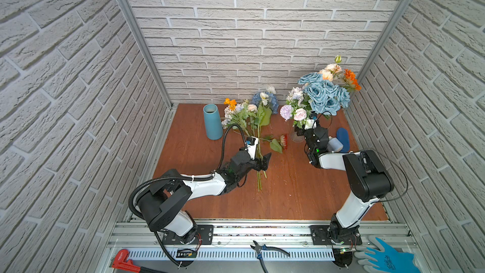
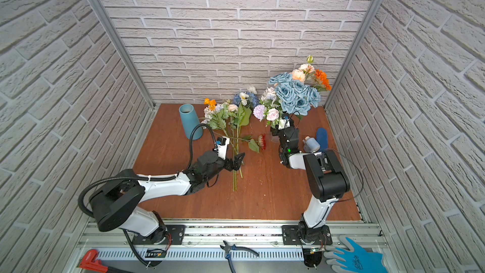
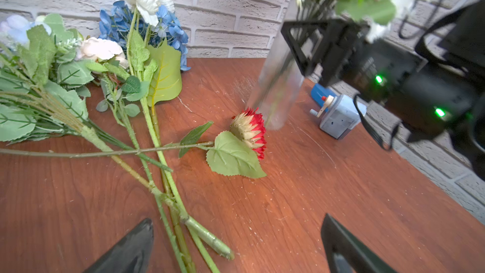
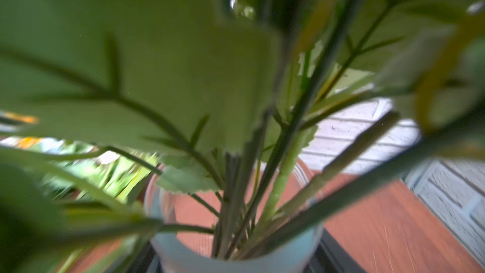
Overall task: Arrange flowers in a vase
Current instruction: Place the vase at the top-right of the table.
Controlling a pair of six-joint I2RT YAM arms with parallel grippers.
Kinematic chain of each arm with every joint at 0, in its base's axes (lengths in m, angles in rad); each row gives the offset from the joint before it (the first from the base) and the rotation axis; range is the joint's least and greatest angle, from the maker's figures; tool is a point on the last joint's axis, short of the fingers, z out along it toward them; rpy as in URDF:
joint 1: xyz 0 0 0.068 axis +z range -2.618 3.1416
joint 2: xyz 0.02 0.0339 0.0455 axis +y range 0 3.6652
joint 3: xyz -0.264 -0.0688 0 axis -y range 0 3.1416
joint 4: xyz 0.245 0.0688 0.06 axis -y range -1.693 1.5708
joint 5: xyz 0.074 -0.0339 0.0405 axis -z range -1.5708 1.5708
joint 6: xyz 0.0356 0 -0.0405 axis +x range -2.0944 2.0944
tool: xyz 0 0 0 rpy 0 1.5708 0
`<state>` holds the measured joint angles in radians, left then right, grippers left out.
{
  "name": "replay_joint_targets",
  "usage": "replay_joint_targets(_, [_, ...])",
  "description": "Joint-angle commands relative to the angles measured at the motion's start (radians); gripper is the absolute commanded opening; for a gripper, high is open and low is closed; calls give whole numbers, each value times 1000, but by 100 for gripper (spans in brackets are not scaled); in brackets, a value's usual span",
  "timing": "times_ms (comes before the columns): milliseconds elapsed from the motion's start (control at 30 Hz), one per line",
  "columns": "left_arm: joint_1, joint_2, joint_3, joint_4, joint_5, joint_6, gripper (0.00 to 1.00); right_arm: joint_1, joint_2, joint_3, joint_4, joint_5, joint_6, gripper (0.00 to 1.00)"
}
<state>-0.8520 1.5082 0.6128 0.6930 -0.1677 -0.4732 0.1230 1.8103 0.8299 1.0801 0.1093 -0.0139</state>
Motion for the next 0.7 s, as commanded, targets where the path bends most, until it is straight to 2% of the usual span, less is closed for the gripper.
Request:
replay_joint_targets(0, [27,-37,-21,13,-13,-17,98,-27,11,142,189,-22,-5,33])
replay_joint_targets(133, [73,-83,-55,-16,-26,-53,98,-60,101,250,182,-31,-8,33])
replay_joint_targets(333, [162,-202,-79,-156,-52,-47,98,-76,225,365,177,-41,-38,34])
replay_joint_targets(467, [222,-288,-103,-215,-60,-58,98,-88,283,398,209,-34,-32,35])
replay_joint_targets(667, [259,-369,-124,-279,-115,-65,98,-88,331,415,213,-38,-26,35])
